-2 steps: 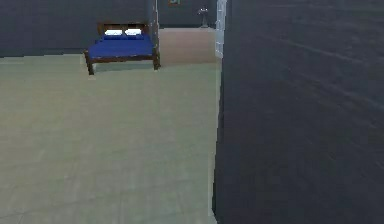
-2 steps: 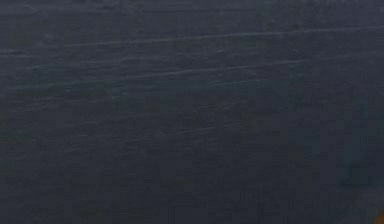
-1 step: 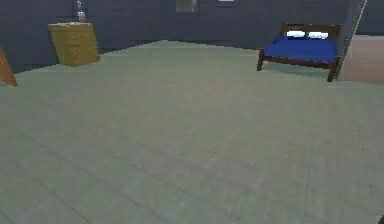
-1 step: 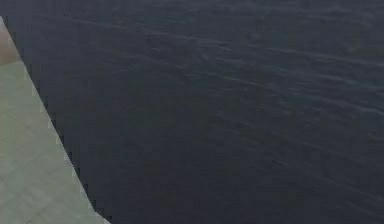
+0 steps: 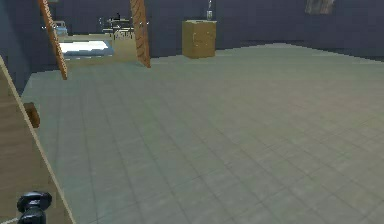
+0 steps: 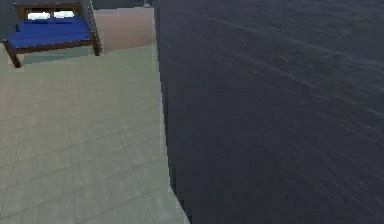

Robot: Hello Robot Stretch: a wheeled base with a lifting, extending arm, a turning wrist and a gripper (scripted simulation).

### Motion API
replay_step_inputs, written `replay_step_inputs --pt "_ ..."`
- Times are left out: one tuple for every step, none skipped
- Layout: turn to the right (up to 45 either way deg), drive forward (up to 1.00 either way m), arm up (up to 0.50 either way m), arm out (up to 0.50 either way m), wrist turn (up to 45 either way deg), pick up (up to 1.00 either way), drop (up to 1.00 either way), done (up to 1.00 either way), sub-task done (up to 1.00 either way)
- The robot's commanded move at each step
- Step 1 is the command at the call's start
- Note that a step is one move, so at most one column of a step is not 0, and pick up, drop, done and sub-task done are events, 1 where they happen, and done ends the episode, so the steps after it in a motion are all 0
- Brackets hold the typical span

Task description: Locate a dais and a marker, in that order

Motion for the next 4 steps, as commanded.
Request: replay_step_inputs --pt "0.0 0.50 0.00 0.00 0.0 0.00 0.00 0.00 0.00" --pt "-12.0 0.00 0.00 0.00 0.0 0.00 0.00 0.00 0.00" --pt "0.0 0.60 0.00 0.00 0.0 0.00 0.00 0.00 0.00" --pt "-12.0 0.00 0.00 0.00 0.0 0.00 0.00 0.00 0.00"
